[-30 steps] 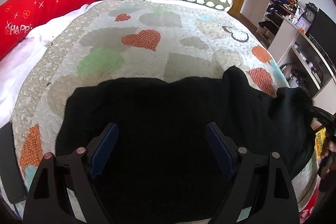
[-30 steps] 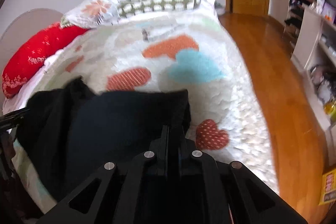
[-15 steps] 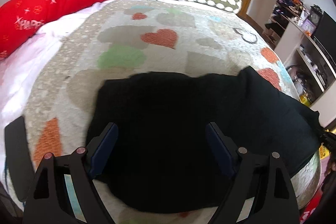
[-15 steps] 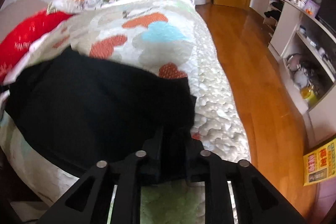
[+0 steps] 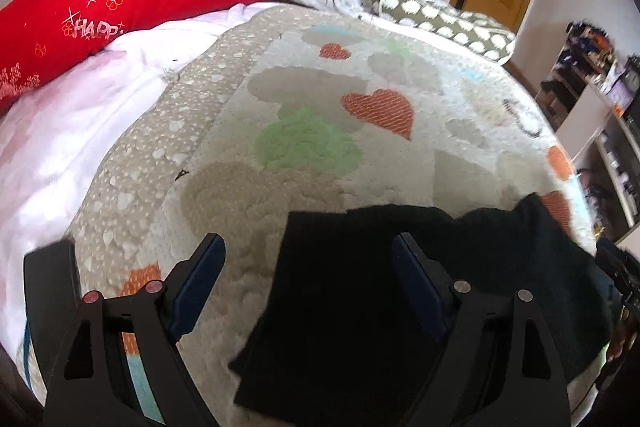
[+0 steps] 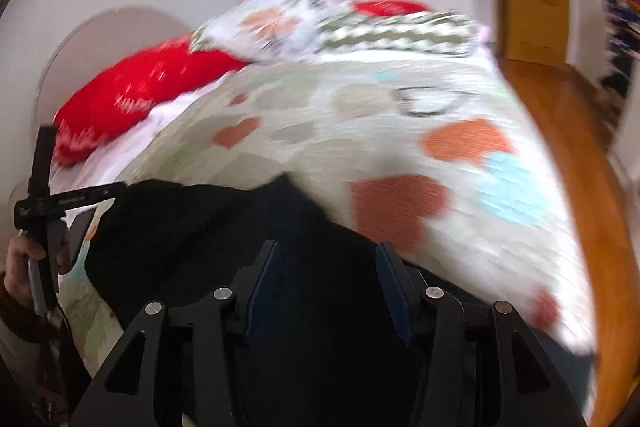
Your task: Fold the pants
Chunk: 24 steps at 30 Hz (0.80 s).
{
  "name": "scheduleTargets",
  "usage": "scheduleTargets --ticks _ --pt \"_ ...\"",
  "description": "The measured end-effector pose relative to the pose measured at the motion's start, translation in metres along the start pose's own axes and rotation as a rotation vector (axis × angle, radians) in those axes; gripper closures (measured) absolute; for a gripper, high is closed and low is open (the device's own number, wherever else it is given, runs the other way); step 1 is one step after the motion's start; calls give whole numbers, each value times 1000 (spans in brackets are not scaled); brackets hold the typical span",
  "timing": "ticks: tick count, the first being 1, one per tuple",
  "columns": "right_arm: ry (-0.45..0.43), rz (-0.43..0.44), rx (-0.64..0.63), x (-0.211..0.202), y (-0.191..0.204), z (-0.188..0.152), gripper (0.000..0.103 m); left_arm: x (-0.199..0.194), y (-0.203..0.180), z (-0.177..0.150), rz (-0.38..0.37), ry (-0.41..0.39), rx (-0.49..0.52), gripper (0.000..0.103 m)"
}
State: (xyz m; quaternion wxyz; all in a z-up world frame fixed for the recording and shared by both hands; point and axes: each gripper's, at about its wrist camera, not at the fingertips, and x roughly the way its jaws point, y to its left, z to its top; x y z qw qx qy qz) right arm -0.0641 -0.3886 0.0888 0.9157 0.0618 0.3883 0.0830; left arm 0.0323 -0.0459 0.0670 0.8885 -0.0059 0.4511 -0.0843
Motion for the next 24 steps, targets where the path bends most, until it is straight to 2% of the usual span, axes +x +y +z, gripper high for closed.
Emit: scheduleTargets --ticks 2,5,6,7,8,9,11,13,16,19,24 --pt "31 7 -50 29 12 12 42 9 0 4 18 14 6 17" --pt "84 18 -58 73 16 29 41 24 -3 10 16 44 32 17" --pt "96 23 -47 84 15 33 49 29 -5 11 17 48 43 17" --pt "114 42 -28 96 14 34 65 32 -6 11 15 51 52 17" --pt "136 67 -17 105 14 34 98 36 -7 12 14 54 56 19" --pt "149 86 -22 109 15 34 98 40 -6 13 12 56 50 23" --pt "125 75 -61 102 20 33 99 45 -3 16 -37 73 38 50" --pt "82 76 -41 90 17 36 99 46 -2 19 -61 69 17 60" --pt "58 81 5 88 9 38 99 44 -2 17 -48 42 -11 61" --pt "105 45 9 110 10 31 98 45 3 11 -57 24 -50 61" --pt "61 -3 35 85 6 34 81 30 11 11 -90 30 -76 56"
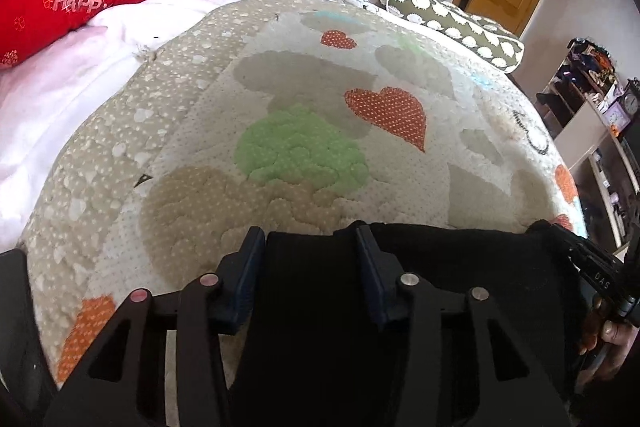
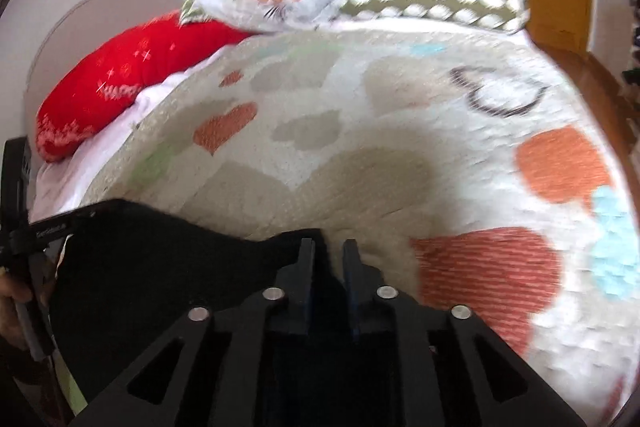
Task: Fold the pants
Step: 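Smooth the folded pants flat with both tools, opening the fingers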
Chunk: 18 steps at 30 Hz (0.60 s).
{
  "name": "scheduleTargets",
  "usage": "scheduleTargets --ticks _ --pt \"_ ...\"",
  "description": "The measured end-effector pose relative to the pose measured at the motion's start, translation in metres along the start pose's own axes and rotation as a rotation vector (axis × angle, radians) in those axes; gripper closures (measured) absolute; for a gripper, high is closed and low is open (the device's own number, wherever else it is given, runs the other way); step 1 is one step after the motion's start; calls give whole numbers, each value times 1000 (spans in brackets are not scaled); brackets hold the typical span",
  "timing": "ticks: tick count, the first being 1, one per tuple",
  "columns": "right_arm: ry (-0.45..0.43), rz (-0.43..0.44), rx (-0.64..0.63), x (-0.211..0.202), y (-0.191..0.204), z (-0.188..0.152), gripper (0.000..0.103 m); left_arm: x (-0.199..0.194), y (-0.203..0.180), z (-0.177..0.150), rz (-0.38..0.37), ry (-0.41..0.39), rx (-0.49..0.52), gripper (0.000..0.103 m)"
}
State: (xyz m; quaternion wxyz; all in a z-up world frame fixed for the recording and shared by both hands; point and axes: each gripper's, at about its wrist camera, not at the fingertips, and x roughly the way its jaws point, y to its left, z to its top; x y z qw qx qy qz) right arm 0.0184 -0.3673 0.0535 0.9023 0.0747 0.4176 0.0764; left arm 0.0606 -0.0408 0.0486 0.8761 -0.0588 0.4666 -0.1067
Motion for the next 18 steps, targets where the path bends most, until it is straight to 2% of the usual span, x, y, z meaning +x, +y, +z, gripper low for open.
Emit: scheduleTargets --ticks 3,5,7,10,13,18 --pt "-26 37 -10 -30 6 -6 79 -22 3 0 25 -30 13 55" --pt "-33 87 -59 -47 23 -18 73 -34 1 -3 55 -47 34 55" --pt "-25 126 -131 -57 47 -34 71 -44 -1 -11 50 -53 50 53" --pt "4 165 -224 -58 81 -56 71 -55 -8 -26 45 -60 80 42" --pt "31 176 -265 -53 102 -71 71 -63 -14 -38 88 -91 106 40" --pt "46 183 -257 -48 118 -80 71 -65 -17 -54 101 -102 106 39"
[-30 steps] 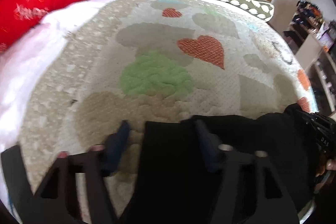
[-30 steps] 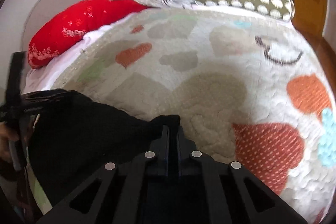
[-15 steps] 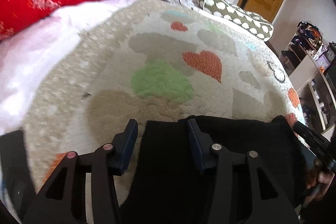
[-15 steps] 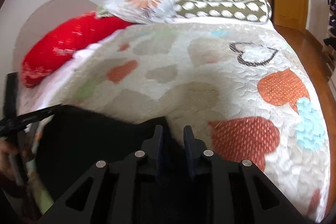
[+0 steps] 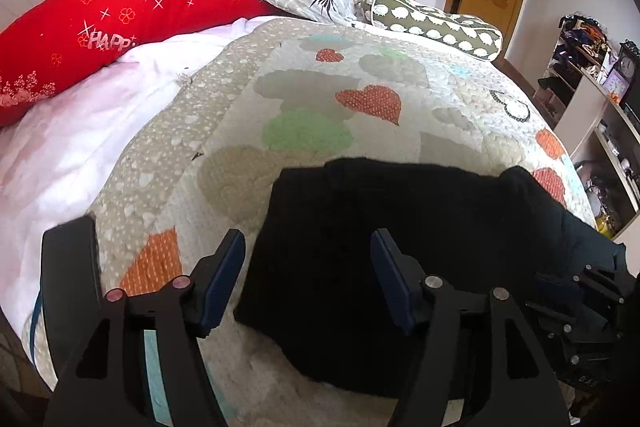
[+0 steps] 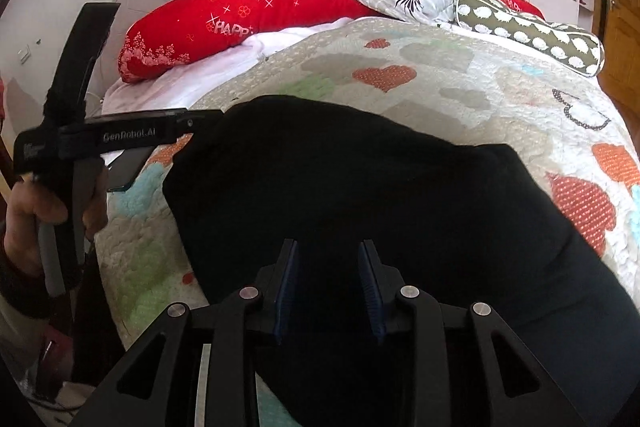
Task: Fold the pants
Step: 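Smooth the folded pants flat with both tools, opening the fingers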
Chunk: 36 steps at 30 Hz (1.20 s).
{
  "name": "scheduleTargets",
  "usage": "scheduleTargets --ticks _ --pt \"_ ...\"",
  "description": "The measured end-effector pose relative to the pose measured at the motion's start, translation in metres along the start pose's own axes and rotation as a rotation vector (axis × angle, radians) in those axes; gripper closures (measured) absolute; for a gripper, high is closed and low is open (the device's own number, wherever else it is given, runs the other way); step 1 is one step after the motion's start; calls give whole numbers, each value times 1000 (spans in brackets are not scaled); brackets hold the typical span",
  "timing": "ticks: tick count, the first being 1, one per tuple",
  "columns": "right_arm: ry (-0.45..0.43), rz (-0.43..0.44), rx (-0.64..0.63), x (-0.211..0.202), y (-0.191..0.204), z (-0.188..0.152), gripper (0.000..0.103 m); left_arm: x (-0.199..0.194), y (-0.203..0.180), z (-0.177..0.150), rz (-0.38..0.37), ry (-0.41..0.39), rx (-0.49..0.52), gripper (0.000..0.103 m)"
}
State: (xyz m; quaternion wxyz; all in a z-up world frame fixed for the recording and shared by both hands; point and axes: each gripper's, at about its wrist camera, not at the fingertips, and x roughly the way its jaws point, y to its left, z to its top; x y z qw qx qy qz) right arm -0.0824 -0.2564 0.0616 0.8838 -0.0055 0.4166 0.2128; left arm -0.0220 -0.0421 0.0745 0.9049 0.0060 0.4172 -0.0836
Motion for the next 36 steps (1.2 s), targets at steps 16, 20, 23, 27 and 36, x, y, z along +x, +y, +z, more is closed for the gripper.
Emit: scheduleTargets --ticks 16,20,23,27,36 --pt "26 -32 5 9 22 -29 62 22 9 -29 26 52 -55 27" --pt "13 -31 15 7 23 -35 62 25 14 -34 18 59 -92 25" --pt "17 -19 14 0 22 -37 61 12 13 -34 27 42 -100 25" --pt "-33 -91 30 -30 8 -44 54 -24 -2 -28 18 -54 -91 25" --pt "-23 -296 234 -83 -78 -101 53 -20 -85 -36 -177 11 26 25"
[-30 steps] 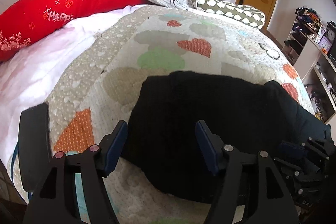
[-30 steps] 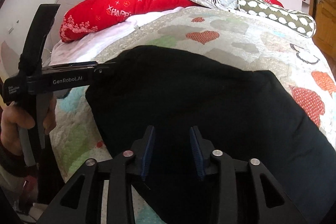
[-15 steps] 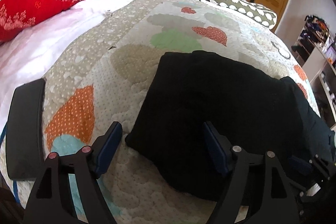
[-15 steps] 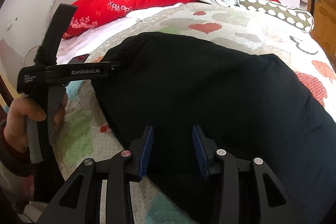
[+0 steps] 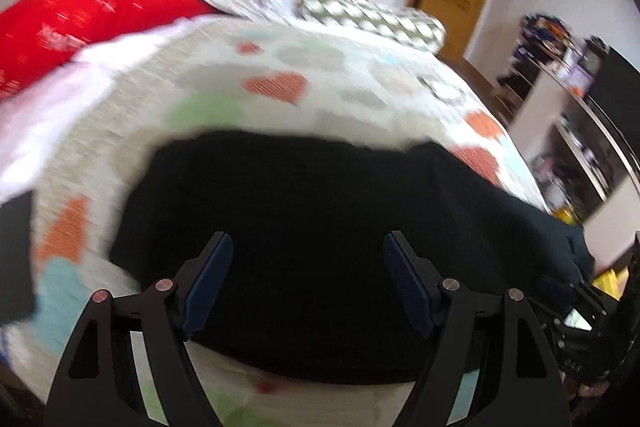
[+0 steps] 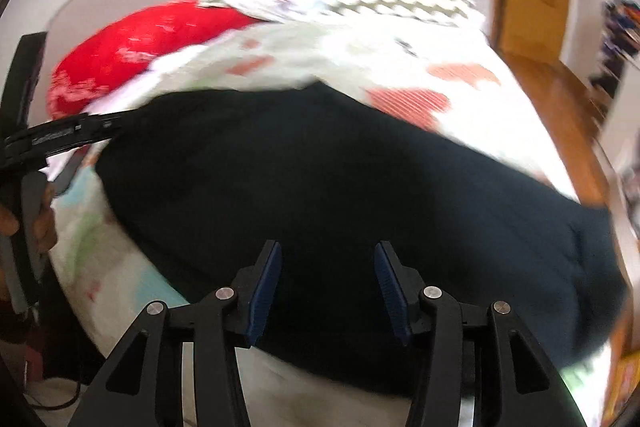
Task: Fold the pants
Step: 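Smooth the folded pants flat with both tools, opening the fingers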
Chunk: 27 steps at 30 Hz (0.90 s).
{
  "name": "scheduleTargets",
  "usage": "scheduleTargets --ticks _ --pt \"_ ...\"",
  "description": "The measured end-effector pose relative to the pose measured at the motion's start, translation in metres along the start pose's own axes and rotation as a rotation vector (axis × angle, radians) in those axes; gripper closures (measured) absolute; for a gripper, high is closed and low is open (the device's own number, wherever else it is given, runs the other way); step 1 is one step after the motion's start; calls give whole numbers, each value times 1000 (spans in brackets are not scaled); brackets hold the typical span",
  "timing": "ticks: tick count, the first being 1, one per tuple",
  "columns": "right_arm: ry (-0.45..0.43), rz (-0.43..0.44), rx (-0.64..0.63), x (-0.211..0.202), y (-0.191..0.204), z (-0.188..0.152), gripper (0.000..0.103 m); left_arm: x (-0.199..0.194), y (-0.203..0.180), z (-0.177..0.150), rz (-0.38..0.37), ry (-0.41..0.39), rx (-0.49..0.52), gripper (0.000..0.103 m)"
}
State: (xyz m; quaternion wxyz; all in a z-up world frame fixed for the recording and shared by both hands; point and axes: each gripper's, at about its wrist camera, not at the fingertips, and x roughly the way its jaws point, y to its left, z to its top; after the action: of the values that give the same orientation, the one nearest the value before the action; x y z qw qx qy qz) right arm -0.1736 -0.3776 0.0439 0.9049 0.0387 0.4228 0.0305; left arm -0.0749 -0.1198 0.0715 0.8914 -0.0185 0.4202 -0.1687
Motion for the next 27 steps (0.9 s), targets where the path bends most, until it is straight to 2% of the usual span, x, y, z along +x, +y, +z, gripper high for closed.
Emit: scheduleTargets --ticks 4,7,10,13,17,20,22,24,27 --pt "-10 -7 51 -19 -37 -25 53 20 -26 -15 -21 59 41 25" --pt "-14 0 58 -33 -50 -35 53 22 -36 -18 -24 59 61 25" --pt "-34 -24 49 -48 -48 -28 50 11 -45 -18 -31 31 57 25" --pt "-71 -44 50 -56 -49 -12 44 3 -54 -18 -44 12 74 25" --pt "-71 -88 55 -45 -58 5 44 -2 -66 -19 -36 -5 103 25" --pt "-74 -93 115 -32 -74 14 42 6 -73 -23 -22 22 117 25" --pt "-19 -128 165 -14 -88 13 40 15 -79 -28 -17 51 134 25" --pt "36 -110 189 2 -97 7 40 26 -86 -34 -13 93 154 25" --pt "-4 -92 160 -6 -95 5 40 29 -96 -34 22 92 190 24"
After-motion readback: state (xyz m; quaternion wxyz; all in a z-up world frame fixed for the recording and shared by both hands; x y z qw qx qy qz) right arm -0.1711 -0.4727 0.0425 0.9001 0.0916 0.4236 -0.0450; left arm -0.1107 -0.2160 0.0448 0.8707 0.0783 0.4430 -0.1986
